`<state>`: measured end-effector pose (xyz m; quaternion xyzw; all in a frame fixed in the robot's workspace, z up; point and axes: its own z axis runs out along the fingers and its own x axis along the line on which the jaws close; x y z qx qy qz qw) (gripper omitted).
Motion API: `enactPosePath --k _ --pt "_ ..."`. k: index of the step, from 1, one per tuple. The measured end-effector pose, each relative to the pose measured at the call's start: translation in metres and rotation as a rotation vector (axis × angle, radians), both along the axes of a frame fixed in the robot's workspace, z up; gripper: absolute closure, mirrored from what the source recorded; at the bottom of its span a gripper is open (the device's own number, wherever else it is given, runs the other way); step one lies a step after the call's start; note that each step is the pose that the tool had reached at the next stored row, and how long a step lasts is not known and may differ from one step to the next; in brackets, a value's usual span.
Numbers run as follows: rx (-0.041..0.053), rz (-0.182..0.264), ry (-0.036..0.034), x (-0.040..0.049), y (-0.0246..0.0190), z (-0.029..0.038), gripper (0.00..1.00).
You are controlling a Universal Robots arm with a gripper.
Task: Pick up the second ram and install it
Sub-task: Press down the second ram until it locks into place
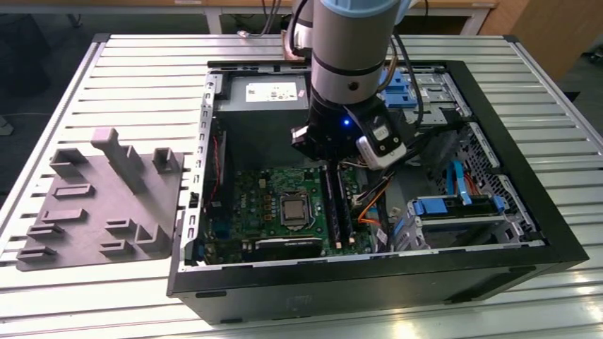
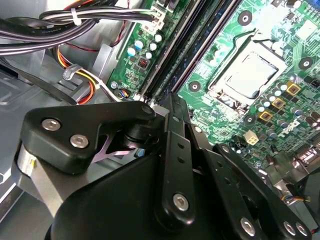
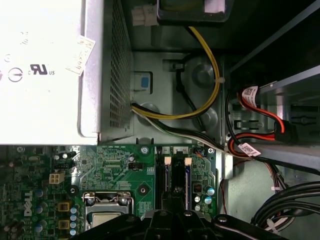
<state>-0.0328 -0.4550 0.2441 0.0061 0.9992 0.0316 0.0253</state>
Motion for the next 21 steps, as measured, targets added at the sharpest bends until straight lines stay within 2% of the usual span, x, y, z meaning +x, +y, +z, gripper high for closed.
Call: enactPosePath --k 21 --pt "0.0000 0.000 0.0000 0.0000 -0.0049 0.0000 0.89"
